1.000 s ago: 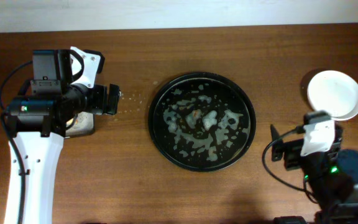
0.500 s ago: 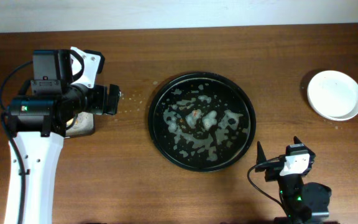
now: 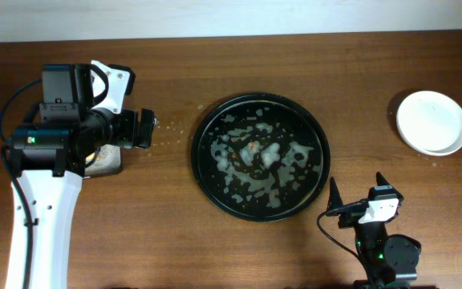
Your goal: Clean dirty plates on tray and stack at the side
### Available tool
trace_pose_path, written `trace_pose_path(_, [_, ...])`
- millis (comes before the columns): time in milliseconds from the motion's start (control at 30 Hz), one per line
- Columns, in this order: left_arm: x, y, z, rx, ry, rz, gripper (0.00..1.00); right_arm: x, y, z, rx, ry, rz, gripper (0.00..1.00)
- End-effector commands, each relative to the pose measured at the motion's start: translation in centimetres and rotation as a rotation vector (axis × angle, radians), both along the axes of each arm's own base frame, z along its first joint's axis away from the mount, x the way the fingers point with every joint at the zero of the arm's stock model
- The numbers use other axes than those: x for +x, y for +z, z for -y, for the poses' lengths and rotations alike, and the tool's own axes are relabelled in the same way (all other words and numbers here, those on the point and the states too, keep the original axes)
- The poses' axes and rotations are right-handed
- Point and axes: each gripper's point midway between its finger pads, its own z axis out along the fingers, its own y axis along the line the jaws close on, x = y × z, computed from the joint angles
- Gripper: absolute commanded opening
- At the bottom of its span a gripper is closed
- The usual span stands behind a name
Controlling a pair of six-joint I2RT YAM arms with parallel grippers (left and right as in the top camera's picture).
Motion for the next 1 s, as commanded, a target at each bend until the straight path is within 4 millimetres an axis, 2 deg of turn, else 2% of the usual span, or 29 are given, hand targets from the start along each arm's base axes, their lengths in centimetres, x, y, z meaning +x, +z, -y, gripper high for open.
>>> trace_pose_path(0, [0.1,0.5,0.3,-0.008,-0.011,0.014,0.99,0.0,-0.1,0.0,0.01,0.0,0.004,0.99])
trace_pose_path(433, [0.0,0.5,0.2,-0.007,-0.01,0.013,0.99,0.0,-0.1,0.0,0.01,0.0,0.004,0.99])
trace_pose_path(533, [-0.4,0.9,-1.5,0.078,0.049,0.045,0.99,0.0,-0.2,0.0,0.01,0.0,0.003,0.99])
trace_pose_path(633, [0.0,2.4,-2.8,0.124,0.104,0.177,0.99,0.0,-0.2,0.0,0.01,0.0,0.003,0.99])
trace_pose_path(767, [-0.4,4.2,-2.9,0.077,0.154,0.438,0.99,0.0,-0.2,0.0,0.01,0.0,0.003,0.99])
trace_pose_path(867, [-2.6,3.6,-3.0,0.031,0.183,0.622,0.99,0.0,-0.2,0.0,0.01,0.0,0.003,0.99])
trace_pose_path(967, [-5.5,1.9,-3.2,0.014,0.196,0.768,0.99,0.0,-0.2,0.0,0.01,0.0,0.003,0.99])
